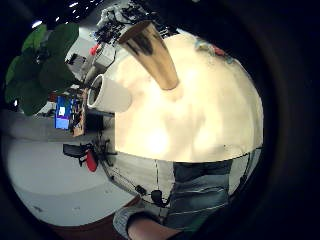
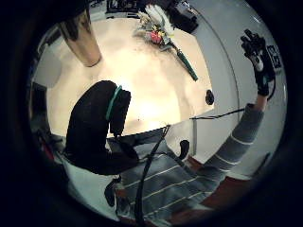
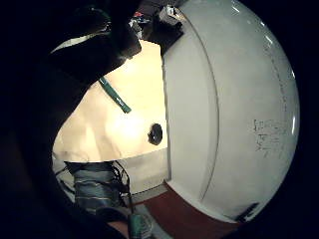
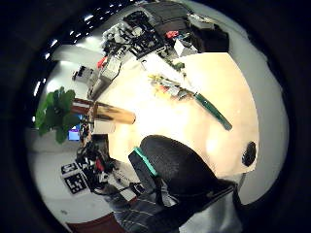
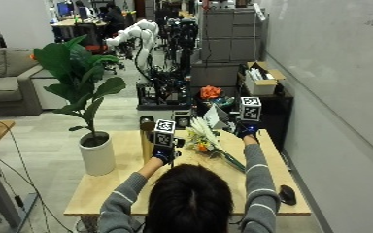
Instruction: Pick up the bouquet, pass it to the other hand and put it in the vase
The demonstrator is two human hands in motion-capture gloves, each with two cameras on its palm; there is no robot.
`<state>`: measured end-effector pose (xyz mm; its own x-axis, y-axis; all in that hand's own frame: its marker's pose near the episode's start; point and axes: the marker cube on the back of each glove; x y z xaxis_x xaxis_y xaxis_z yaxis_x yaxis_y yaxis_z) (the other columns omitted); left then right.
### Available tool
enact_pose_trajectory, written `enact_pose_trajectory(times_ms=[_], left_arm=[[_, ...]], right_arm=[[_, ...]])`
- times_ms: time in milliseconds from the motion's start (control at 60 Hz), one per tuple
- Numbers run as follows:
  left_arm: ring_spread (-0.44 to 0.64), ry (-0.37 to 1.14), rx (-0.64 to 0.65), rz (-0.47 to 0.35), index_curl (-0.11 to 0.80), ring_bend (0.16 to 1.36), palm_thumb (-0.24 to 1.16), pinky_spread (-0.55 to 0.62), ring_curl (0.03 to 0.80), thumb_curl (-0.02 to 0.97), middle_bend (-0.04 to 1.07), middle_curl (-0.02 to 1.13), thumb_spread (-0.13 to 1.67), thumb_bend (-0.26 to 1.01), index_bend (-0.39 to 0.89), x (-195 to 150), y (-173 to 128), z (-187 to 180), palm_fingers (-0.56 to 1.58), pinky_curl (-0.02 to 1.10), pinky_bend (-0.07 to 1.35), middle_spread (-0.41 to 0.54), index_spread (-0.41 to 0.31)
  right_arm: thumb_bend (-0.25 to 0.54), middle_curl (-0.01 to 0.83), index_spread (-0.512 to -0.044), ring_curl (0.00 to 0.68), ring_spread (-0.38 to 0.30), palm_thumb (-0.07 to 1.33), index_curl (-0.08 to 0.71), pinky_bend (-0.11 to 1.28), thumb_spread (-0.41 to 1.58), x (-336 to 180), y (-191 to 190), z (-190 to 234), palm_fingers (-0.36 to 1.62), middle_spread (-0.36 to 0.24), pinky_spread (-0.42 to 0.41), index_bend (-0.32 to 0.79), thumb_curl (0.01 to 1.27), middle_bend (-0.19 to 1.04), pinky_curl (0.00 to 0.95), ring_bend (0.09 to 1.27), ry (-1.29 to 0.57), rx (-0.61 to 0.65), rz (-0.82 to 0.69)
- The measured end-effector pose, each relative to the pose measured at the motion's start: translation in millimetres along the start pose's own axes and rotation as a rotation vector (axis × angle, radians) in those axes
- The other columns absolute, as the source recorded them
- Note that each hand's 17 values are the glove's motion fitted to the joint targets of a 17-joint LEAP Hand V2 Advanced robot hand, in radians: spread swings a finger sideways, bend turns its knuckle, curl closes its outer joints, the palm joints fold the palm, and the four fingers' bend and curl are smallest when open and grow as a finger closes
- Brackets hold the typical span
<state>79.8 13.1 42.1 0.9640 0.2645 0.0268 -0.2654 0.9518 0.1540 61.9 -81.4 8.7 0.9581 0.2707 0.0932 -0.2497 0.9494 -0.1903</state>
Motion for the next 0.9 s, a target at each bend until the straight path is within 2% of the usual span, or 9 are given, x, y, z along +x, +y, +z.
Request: enact_pose_trajectory(times_ms=[33,83,183,283,400,633,750,833,900], left_arm=[[0.27,-0.002,0.003,0.011,0.389,0.39,0.37,0.26,0.285,0.297,0.16,0.31,1.17,-0.02,0.17,1.2,0.8,0.9,0.4,0.37,0.25,0.126,-0.077],[0.27,0.011,-0.008,0.024,0.39,0.39,0.37,0.26,0.285,0.297,0.16,0.31,1.17,-0.02,0.17,4.7,3.9,2.6,0.4,0.37,0.25,0.126,-0.077],[0.27,-0.001,-0.023,0.032,0.39,0.39,0.37,0.26,0.286,0.299,0.16,0.31,1.17,-0.02,0.17,6.0,0.5,12.9,0.4,0.37,0.25,0.126,-0.077],[0.27,-0.053,0.005,0.039,0.391,0.39,0.38,0.26,0.287,0.301,0.17,0.31,1.16,-0.02,0.17,3.7,-5.1,18.9,0.4,0.37,0.24,0.126,-0.077],[0.28,-0.044,-0.013,0.041,0.393,0.39,0.38,0.26,0.286,0.302,0.17,0.31,1.16,-0.02,0.17,0.3,-3.4,22.4,0.4,0.37,0.24,0.126,-0.077],[0.28,-0.013,-0.082,0.02,0.393,0.38,0.39,0.26,0.287,0.307,0.17,0.31,1.16,-0.02,0.17,-7.9,-11.5,42.7,0.4,0.37,0.24,0.126,-0.077],[0.29,-0.013,-0.081,0.015,0.393,0.38,0.39,0.27,0.288,0.309,0.17,0.31,1.16,-0.02,0.17,-13.4,-20.3,52.3,0.4,0.37,0.24,0.126,-0.077],[0.29,-0.008,-0.11,0.001,0.393,0.38,0.4,0.27,0.289,0.311,0.17,0.31,1.16,-0.02,0.17,-14.3,-17.7,54.2,0.4,0.37,0.24,0.126,-0.077],[0.29,-0.007,-0.103,0.003,0.393,0.38,0.4,0.27,0.289,0.311,0.17,0.31,1.17,-0.02,0.17,-14.2,-19.4,54.6,0.4,0.37,0.24,0.126,-0.077]], right_arm=[[-0.022,0.377,-0.293,0.369,0.149,0.24,0.019,0.83,1.02,4.3,-18.3,8.1,0.23,0.115,0.279,0.03,0.26,0.27,0.413,0.71,-0.016,0.041,-0.012],[-0.024,0.378,-0.287,0.367,0.149,0.24,0.018,0.84,1.02,12.7,-27.6,21.7,0.22,0.117,0.281,0.03,0.26,0.28,0.409,0.72,-0.022,-0.044,0.038],[-0.025,0.379,-0.281,0.363,0.146,0.25,0.02,0.85,1.01,23.1,-25.9,30.0,0.22,0.112,0.283,0.04,0.27,0.29,0.402,0.73,-0.024,0.158,0.052],[-0.024,0.381,-0.279,0.359,0.143,0.26,0.021,0.85,1.0,31.7,-45.7,73.0,0.22,0.109,0.285,0.05,0.27,0.3,0.394,0.74,-0.034,0.08,0.036],[-0.026,0.379,-0.278,0.355,0.131,0.27,0.023,0.85,0.99,42.0,-58.5,132.0,0.22,0.108,0.285,0.05,0.28,0.32,0.385,0.75,-0.076,-0.134,0.1],[-0.026,0.381,-0.268,0.342,0.12,0.29,0.03,0.84,0.98,56.6,-102.0,218.2,0.2,0.098,0.283,0.06,0.29,0.35,0.373,0.73,-0.009,-0.079,0.222],[-0.028,0.379,-0.265,0.332,0.117,0.29,0.046,0.83,0.98,50.9,-87.0,251.9,0.2,0.09,0.284,0.08,0.29,0.36,0.365,0.71,-0.03,-0.279,0.135],[-0.015,0.372,-0.262,0.322,0.111,0.32,0.081,0.78,0.98,52.6,-90.5,268.0,0.22,0.087,0.278,0.14,0.29,0.34,0.349,0.68,-0.012,-0.256,0.138],[0.003,0.357,-0.267,0.304,0.103,0.39,0.14,0.72,1.01,49.2,-94.8,271.8,0.25,0.073,0.269,0.23,0.3,0.28,0.335,0.61,-0.028,-0.13,0.11]])
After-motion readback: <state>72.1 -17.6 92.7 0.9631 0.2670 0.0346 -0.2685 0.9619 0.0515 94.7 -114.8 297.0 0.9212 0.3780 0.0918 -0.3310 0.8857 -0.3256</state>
